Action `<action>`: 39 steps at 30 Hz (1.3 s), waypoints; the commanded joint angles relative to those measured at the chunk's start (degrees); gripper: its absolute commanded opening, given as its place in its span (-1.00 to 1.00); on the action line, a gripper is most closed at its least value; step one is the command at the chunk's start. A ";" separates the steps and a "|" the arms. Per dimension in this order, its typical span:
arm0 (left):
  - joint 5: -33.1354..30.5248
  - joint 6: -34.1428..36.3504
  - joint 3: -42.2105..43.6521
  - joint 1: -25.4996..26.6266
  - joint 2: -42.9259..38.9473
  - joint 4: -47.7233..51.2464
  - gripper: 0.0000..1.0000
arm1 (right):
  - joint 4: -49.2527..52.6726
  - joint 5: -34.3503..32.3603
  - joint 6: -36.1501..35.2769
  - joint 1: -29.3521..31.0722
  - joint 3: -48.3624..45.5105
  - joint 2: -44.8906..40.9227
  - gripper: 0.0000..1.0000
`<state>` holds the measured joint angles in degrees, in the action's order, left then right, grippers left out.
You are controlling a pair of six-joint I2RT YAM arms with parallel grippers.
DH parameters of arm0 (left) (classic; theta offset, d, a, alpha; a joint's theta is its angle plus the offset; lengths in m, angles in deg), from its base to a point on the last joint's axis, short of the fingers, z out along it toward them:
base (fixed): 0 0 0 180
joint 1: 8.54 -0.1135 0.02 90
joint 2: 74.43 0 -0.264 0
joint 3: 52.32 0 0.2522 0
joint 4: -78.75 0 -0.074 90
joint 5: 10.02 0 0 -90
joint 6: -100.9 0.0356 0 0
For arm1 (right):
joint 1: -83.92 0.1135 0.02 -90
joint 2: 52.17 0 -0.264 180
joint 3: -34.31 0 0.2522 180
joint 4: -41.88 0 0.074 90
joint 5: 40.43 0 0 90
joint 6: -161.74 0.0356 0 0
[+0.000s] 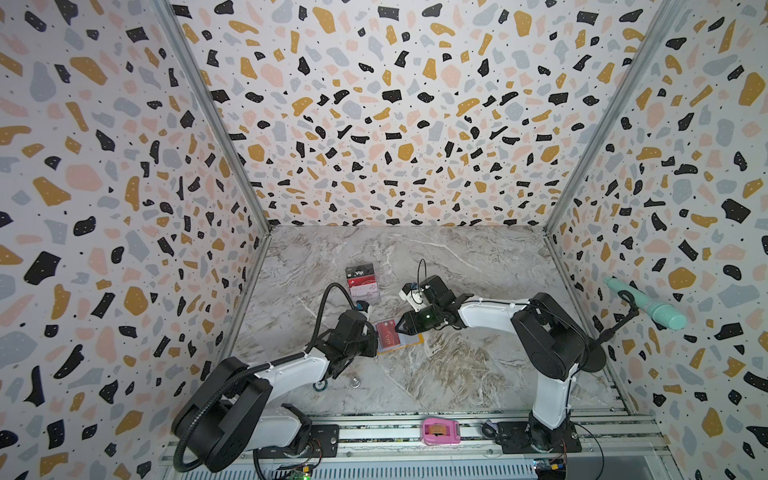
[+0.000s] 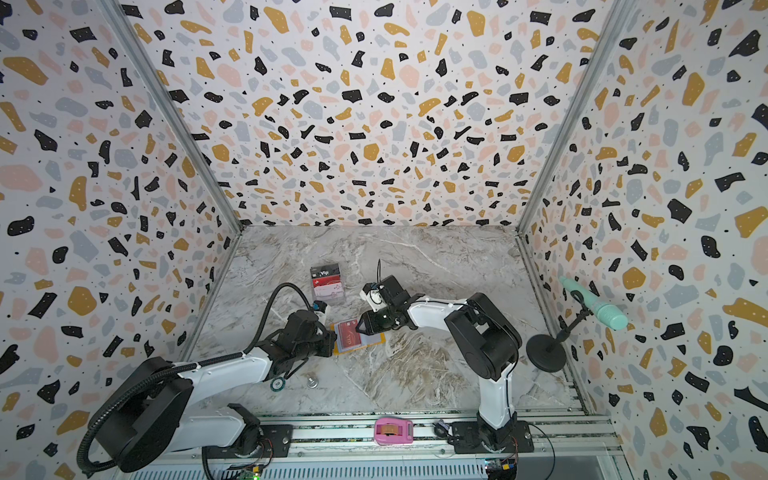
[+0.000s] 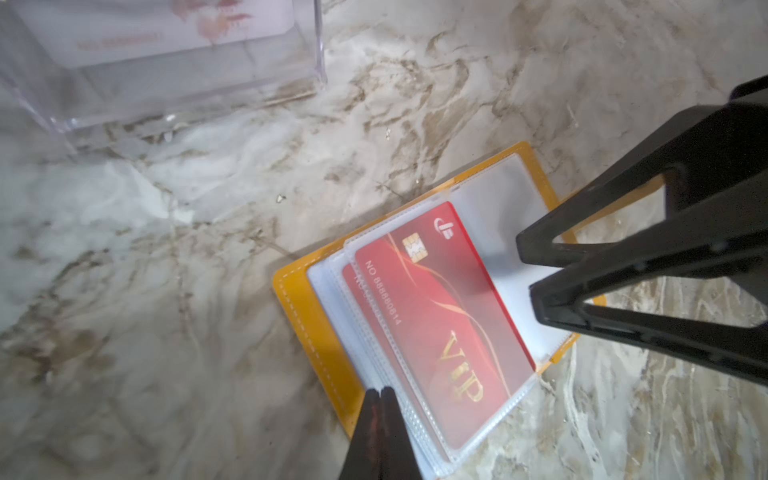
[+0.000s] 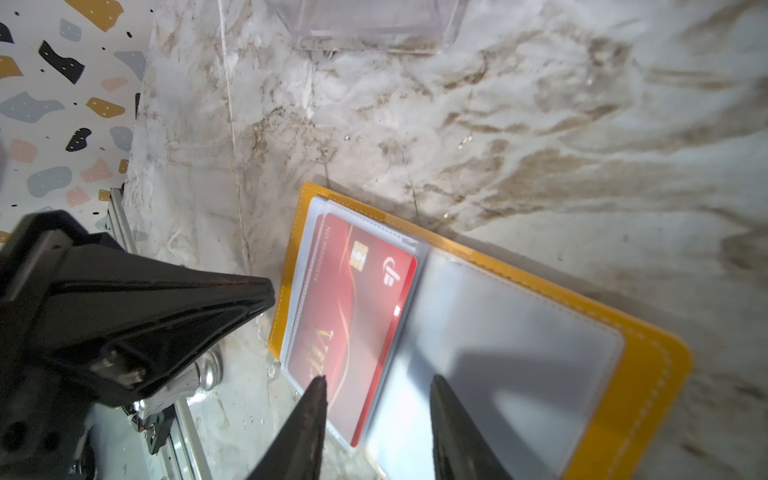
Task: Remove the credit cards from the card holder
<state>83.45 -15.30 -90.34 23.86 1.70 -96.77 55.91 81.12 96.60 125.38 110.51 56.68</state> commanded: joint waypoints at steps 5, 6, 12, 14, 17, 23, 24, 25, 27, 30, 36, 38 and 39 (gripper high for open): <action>-0.41 -0.04 -2.02 -1.14 2.66 1.02 -1.00 | -2.00 2.48 1.63 -0.23 1.44 1.76 -0.20; -0.26 -0.07 -2.02 -1.19 2.91 0.93 -1.00 | -1.94 2.62 1.67 -0.19 1.55 1.97 -0.22; 0.75 0.69 -2.08 -1.20 4.21 0.59 -1.00 | -2.14 3.52 1.92 -0.17 1.59 3.08 -0.31; 0.81 0.62 -1.91 -1.20 4.71 0.87 -1.00 | -2.60 4.41 2.46 -0.17 1.60 3.40 -0.33; 1.36 -0.03 -0.85 -1.20 4.73 -0.45 -1.00 | -4.09 5.83 3.46 -0.20 1.13 3.51 -0.36; 1.76 -0.08 -0.35 -1.20 4.52 -0.54 -1.00 | -6.78 8.54 5.39 -0.14 0.46 3.65 -0.39; 1.81 0.08 -0.34 -1.20 4.39 -0.48 -1.00 | -7.32 8.90 5.77 -0.23 0.20 3.59 -0.39; 1.89 0.16 -0.23 -1.20 4.28 -0.40 -1.00 | -8.03 9.43 6.26 -0.23 -0.05 3.47 -0.39; 1.83 0.26 -0.05 -1.20 4.15 -0.39 -1.00 | -9.50 10.60 7.19 -0.23 -0.47 3.39 -0.40; 1.78 -0.08 0.30 -1.20 4.37 -0.48 -1.00 | -11.70 12.24 8.62 -0.23 -1.11 3.44 -0.40; 2.38 -0.58 0.78 -1.20 4.81 -1.60 -1.00 | -14.98 13.57 10.92 -0.23 -2.29 4.00 -0.42; 2.36 -0.63 0.78 -1.20 4.83 -1.65 -1.00 | -15.19 13.42 11.39 -0.23 -2.58 4.17 -0.42; 2.51 -0.63 0.79 -1.20 4.84 -1.59 -1.00 | -14.85 12.89 11.36 -0.23 -2.58 4.26 -0.42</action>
<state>84.67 -15.54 -90.86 22.95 5.68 -99.18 42.99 92.24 106.68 124.92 108.37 60.55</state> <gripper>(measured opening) 0.046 0.291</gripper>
